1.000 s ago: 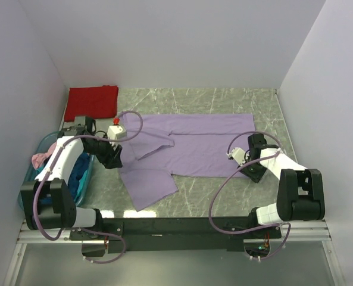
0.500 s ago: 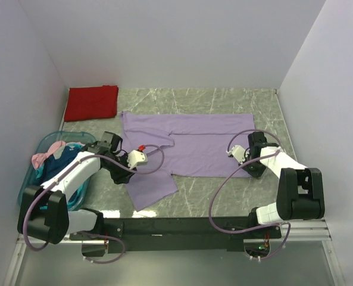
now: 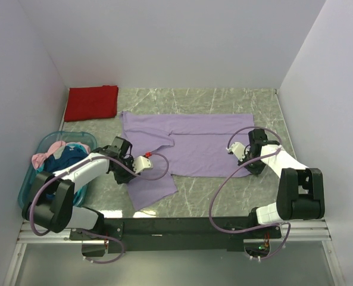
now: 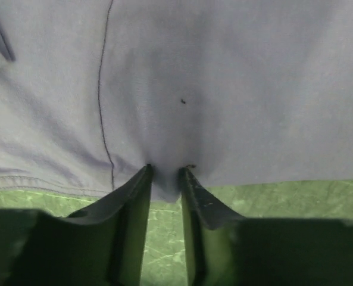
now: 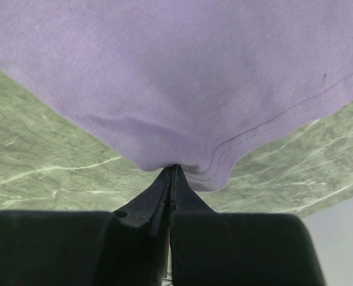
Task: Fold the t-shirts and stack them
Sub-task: Fold the tshirt
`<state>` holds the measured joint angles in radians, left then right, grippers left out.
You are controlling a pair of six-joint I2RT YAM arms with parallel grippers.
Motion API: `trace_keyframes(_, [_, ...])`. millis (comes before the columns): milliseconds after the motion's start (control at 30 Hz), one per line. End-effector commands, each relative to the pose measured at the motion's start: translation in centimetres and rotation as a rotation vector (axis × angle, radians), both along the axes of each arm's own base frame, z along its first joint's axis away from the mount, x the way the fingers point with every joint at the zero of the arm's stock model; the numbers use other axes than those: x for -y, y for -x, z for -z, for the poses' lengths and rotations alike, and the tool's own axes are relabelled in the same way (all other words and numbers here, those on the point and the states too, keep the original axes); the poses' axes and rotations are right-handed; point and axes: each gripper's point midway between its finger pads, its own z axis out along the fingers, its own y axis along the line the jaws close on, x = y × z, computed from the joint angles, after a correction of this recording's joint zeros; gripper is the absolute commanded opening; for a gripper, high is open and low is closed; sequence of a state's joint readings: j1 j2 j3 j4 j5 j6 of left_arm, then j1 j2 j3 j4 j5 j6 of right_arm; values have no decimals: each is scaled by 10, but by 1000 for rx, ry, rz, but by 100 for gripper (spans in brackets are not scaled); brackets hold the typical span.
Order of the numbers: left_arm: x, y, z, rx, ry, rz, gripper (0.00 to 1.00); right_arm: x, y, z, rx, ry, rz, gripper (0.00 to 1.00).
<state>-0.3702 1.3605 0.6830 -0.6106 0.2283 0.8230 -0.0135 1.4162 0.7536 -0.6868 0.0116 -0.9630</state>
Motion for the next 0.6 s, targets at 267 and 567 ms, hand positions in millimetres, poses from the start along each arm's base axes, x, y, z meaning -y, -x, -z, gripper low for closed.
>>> trace_keyframes(267, [-11,20,-1,-48,-54,29,1,1,-2,-25,58,1,-30,0])
trace_keyframes(567, [-11,34,-30,-68,-31,36,1,10,14,-43,73,14,-40,0])
